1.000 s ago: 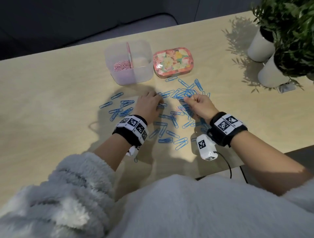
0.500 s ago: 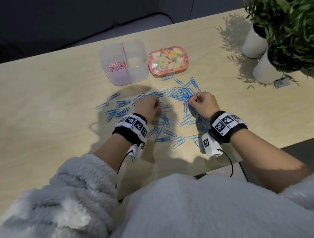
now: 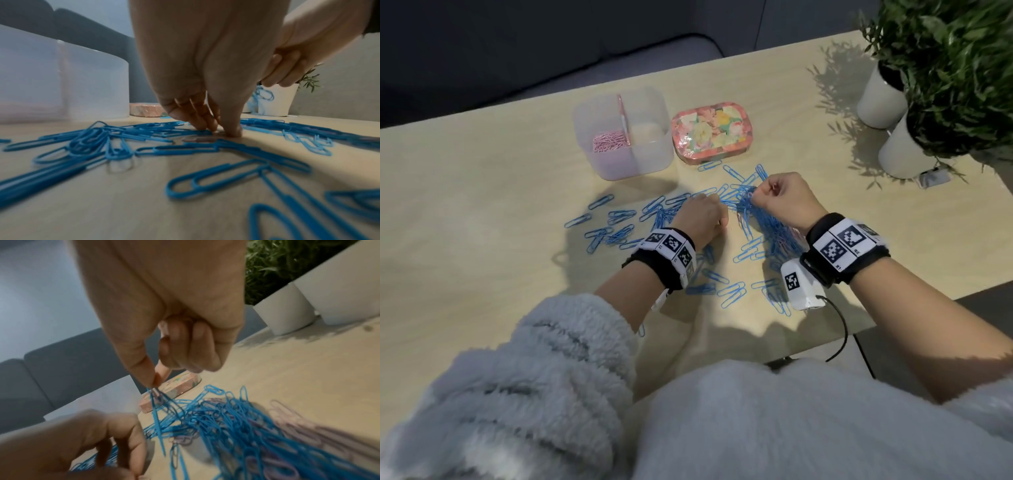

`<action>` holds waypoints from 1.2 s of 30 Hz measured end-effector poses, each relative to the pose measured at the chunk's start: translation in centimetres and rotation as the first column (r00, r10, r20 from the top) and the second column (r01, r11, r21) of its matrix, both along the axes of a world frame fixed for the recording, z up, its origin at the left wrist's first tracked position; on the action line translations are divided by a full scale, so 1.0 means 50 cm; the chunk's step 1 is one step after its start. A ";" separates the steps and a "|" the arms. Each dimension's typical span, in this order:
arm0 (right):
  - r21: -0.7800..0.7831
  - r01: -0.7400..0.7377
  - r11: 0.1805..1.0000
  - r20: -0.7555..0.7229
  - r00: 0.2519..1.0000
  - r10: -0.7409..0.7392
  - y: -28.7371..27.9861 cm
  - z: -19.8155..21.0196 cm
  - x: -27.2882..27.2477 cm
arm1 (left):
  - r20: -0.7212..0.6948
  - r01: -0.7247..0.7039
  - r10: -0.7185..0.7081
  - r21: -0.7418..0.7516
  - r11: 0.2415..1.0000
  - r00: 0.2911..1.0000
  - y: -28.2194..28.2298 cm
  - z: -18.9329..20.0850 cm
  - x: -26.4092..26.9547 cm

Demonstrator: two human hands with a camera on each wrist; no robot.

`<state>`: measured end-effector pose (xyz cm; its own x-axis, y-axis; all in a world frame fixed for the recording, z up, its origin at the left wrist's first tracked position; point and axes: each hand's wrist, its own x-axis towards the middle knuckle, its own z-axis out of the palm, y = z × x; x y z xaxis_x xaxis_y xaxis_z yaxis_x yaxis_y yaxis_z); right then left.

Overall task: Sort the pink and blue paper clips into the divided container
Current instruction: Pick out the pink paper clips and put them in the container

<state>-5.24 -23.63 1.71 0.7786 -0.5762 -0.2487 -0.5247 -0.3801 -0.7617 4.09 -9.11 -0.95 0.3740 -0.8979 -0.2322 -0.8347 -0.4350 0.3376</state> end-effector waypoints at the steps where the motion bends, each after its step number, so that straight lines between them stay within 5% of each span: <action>1: -0.037 -0.050 0.998 -0.041 0.998 0.049 -0.001 0.005 0.002 | 0.015 0.002 -0.002 0.009 1.000 1.000 0.001 0.000 -0.002; 5: -0.107 -0.044 0.993 -0.047 0.998 0.039 -0.001 0.018 0.015 | -0.013 -0.080 0.079 -0.130 0.988 0.997 0.032 -0.002 0.003; 8: -0.044 0.011 0.999 -0.017 1.000 -0.011 0.003 0.021 0.026 | -0.334 -0.382 0.284 -0.280 0.881 0.899 0.067 -0.005 0.022; 10: -0.076 0.017 0.997 -0.031 0.999 -0.020 0.004 0.022 0.028 | -0.608 -0.644 0.430 -0.180 0.744 0.667 0.077 0.004 0.033; 12: -0.091 0.013 0.996 -0.063 0.998 -0.019 0.007 0.022 0.026 | -0.802 -0.810 0.492 0.017 0.586 0.339 0.081 0.017 0.043; 13: -0.051 0.016 0.999 -0.076 0.997 -0.020 0.008 0.018 0.024 | -0.847 -0.827 0.483 0.099 0.553 0.221 0.082 0.024 0.046; 14: 0.033 0.034 0.999 -0.095 0.995 -0.030 0.008 0.013 0.020 | -0.862 -0.813 0.472 0.137 0.566 0.183 0.085 0.029 0.047; 15: 0.143 0.067 0.987 -0.123 0.991 -0.050 0.010 0.009 0.014 | -0.845 -0.774 0.470 0.113 0.623 0.255 0.088 0.032 0.048; 17: 0.311 0.116 0.943 -0.192 0.980 -0.058 0.012 0.002 -0.003 | -0.648 -0.569 0.418 -0.029 0.822 0.636 0.093 0.028 0.044; 19: 0.401 0.122 0.908 -0.208 0.977 -0.040 0.016 0.000 -0.018 | -0.380 -0.345 0.308 -0.031 0.938 0.872 0.096 0.023 0.038; 23: 0.658 0.126 0.743 -0.120 0.991 -0.063 0.022 0.004 -0.035 | -0.152 -0.134 0.131 -0.010 0.991 0.980 0.098 0.006 0.027; 28: 0.735 0.050 0.676 -0.011 0.998 -0.062 0.039 0.017 -0.035 | -0.195 -0.218 0.200 -0.071 0.973 0.960 0.099 0.010 0.017; 31: 0.724 0.004 0.690 0.025 0.999 -0.033 0.060 0.028 -0.025 | -0.567 -0.492 0.341 -0.134 0.860 0.750 0.101 0.024 0.018; 35: 0.723 -0.008 0.691 0.041 0.999 -0.031 0.095 0.031 -0.005 | -0.916 -0.742 0.356 0.105 0.662 0.187 0.098 0.043 0.019; 36: 0.726 -0.002 0.688 0.043 0.998 -0.043 0.105 0.032 0.001 | -0.932 -0.736 0.345 0.153 0.660 0.115 0.099 0.048 0.017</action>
